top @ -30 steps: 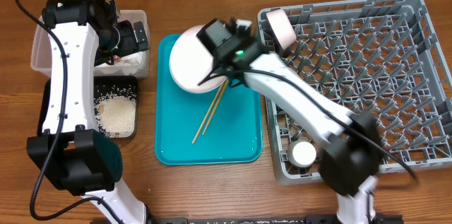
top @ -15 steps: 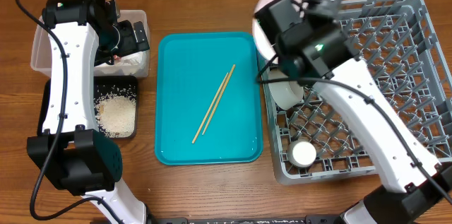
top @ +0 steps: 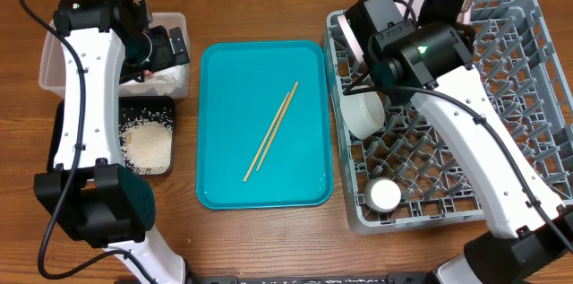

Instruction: Sort waste into correct bins and load items into the dishwasher

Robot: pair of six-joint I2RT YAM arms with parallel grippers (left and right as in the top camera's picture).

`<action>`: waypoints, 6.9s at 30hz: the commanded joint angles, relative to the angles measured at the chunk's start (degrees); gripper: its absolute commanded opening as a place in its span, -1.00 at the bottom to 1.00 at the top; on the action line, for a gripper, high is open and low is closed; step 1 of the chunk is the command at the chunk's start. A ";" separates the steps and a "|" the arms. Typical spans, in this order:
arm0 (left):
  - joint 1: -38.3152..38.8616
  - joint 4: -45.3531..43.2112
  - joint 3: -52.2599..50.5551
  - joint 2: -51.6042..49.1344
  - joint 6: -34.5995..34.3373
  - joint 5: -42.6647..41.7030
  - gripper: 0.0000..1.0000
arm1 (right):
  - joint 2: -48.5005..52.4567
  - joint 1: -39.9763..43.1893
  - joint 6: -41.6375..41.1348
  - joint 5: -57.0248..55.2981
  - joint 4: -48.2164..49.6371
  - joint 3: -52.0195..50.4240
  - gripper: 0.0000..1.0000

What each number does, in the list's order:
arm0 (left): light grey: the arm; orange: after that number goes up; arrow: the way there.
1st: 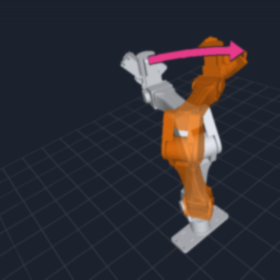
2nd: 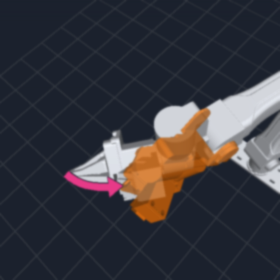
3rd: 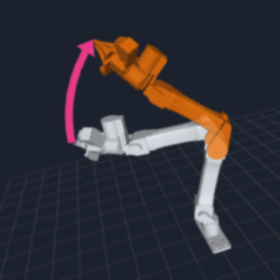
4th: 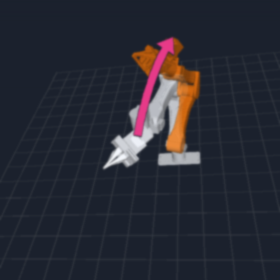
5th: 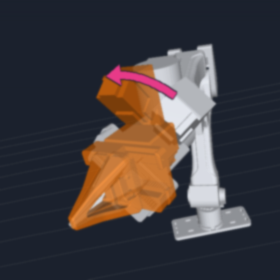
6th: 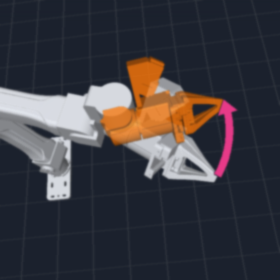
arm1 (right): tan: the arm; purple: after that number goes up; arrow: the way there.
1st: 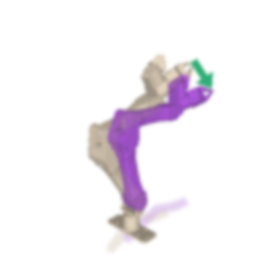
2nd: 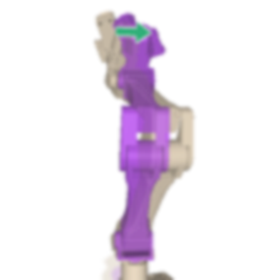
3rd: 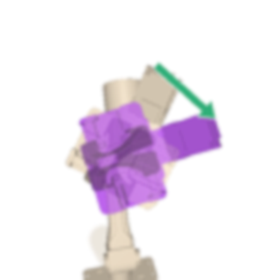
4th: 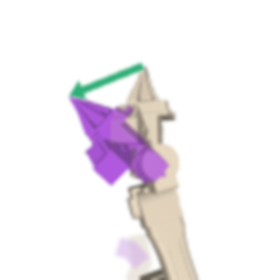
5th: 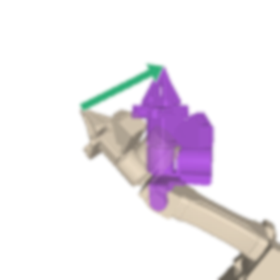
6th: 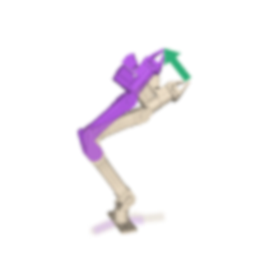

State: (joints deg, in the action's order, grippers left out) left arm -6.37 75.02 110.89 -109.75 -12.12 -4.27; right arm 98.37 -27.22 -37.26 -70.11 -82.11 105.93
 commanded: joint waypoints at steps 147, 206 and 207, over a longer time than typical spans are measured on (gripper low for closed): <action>0.02 -0.11 1.18 -0.07 -0.33 -0.17 1.00 | 24.85 -13.94 -6.80 64.94 23.41 1.44 -0.92; 0.02 -0.11 1.18 -0.07 -0.33 -0.17 1.00 | -1.16 27.41 47.98 69.81 0.68 -15.58 -0.71; 0.02 -0.11 1.18 -0.07 -0.33 -0.17 1.00 | -1.16 27.41 47.98 70.31 0.68 -15.67 -0.58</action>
State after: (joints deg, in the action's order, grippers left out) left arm -6.37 75.02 110.89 -109.75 -12.12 -4.27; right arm 97.08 -0.03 10.09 -2.31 -81.80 90.78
